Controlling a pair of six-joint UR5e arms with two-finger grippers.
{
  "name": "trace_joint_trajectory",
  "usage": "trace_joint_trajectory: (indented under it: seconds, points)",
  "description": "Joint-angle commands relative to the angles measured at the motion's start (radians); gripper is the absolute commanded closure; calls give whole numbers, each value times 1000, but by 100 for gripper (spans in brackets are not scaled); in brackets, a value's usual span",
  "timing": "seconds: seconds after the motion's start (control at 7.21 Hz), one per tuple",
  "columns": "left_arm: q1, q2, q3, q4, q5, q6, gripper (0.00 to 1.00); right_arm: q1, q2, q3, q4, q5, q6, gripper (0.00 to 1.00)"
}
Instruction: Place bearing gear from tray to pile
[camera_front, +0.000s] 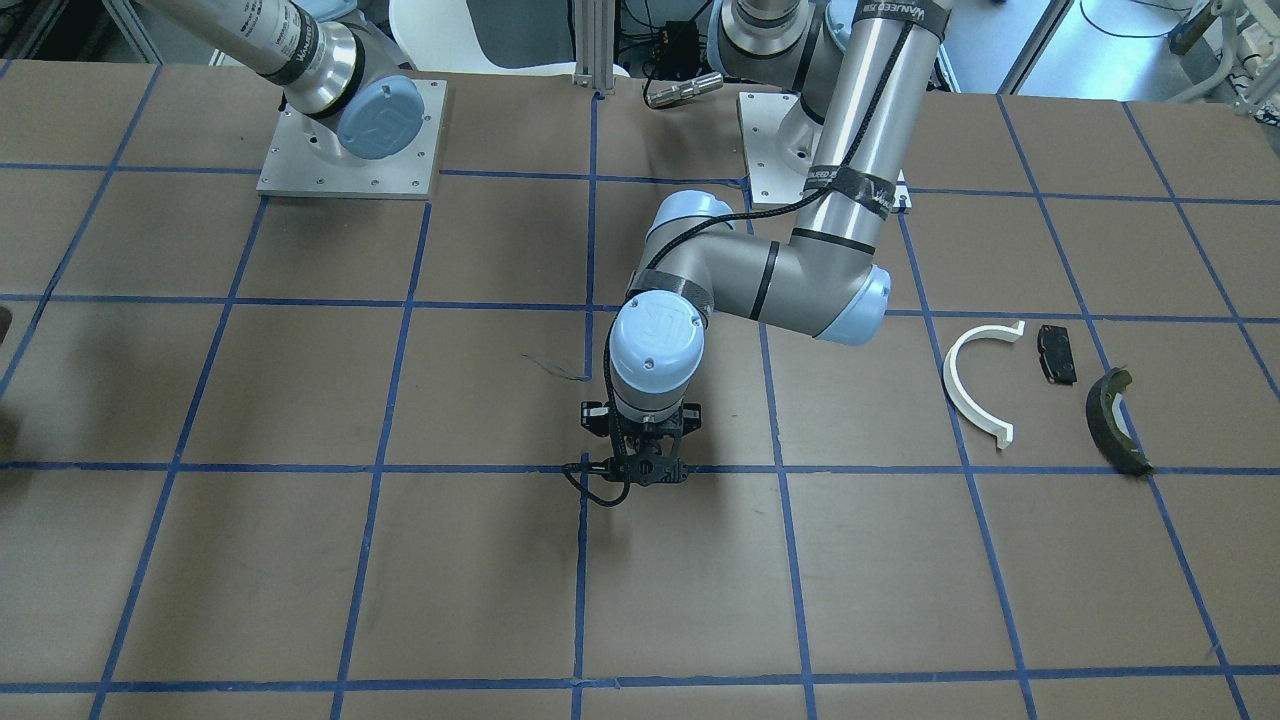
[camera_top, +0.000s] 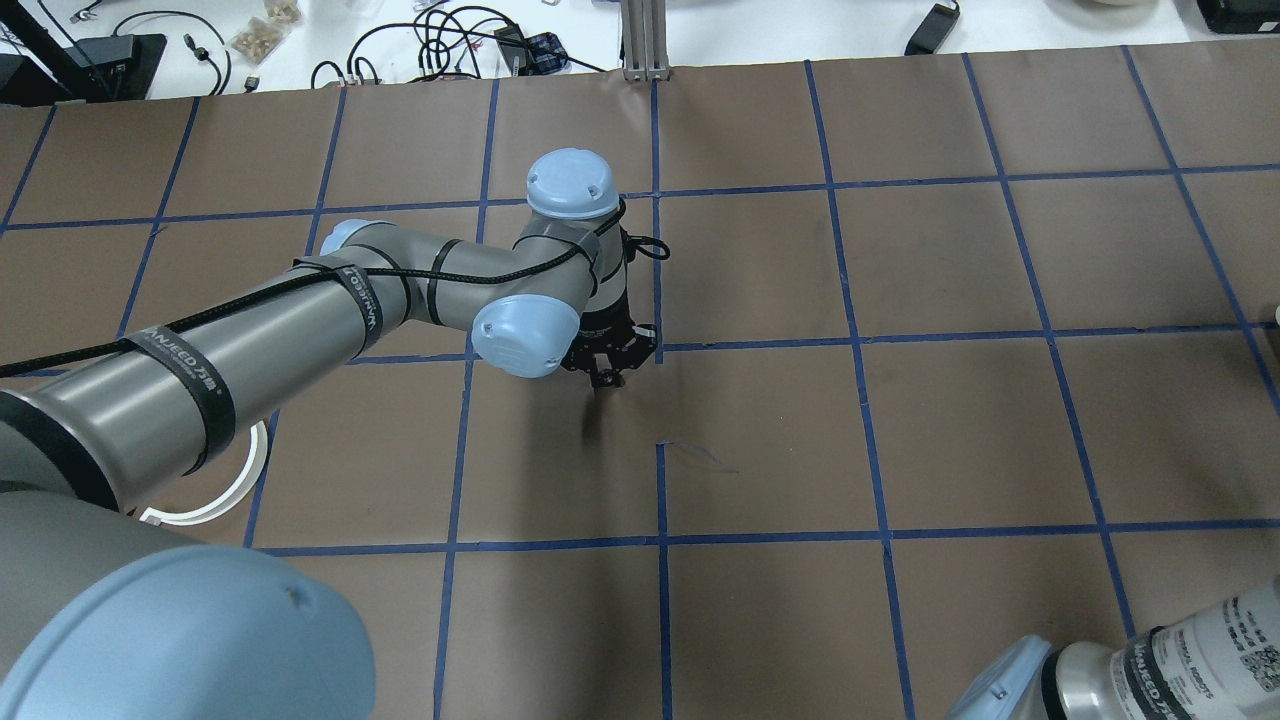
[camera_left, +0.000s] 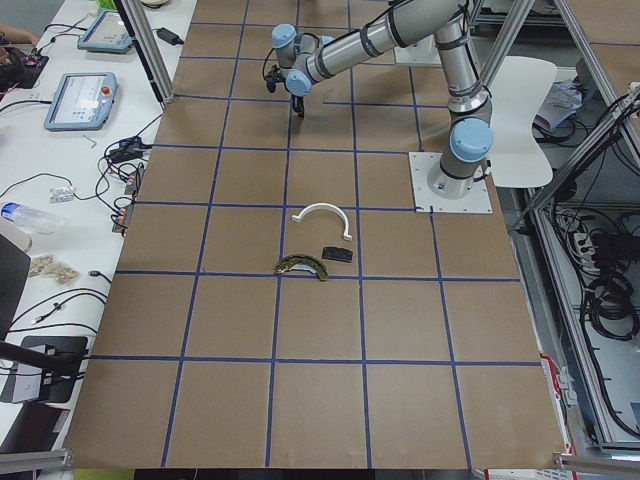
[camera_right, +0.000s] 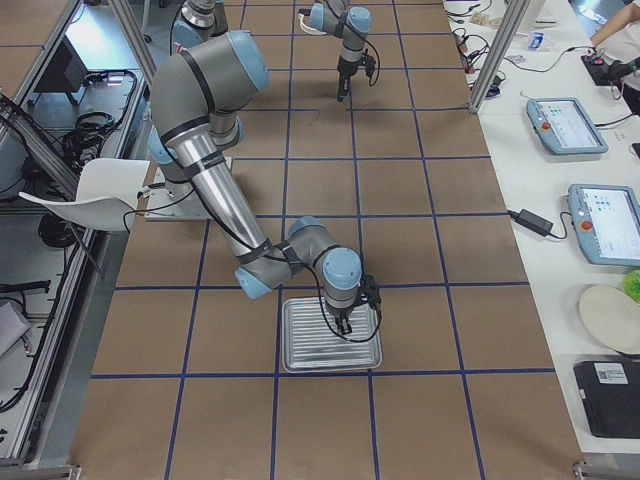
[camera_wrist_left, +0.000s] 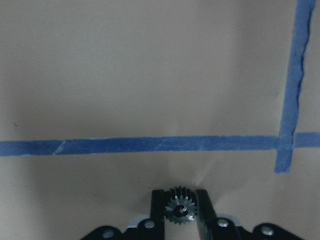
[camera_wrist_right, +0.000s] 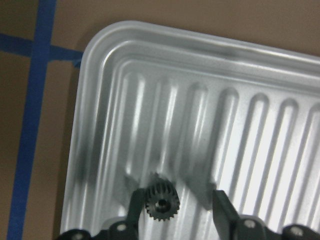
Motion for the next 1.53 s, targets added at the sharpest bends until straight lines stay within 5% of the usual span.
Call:
trace_joint_trajectory:
  seconds: [0.0,0.28,0.42,0.69,1.11,1.39]
  points:
    - [5,10,16,-1,-3,5,100,2,0,1,7,0,6,50]
    - [110,48,69,-101,5,58,100,3,-2,-1,13,-3,38,60]
    - [185,76,153,-248,18,163,100,3,-2,-1,16,-3,38,69]
    - [337,107,305,-478,148,321,100,5,-3,-1,15,-41,38,81]
    - [560,131,301,-484,218,629,100,20,-43,-1,24,-42,82,85]
    - [715,148,248,-446,220,837,100,139,-162,-2,165,-34,241,85]
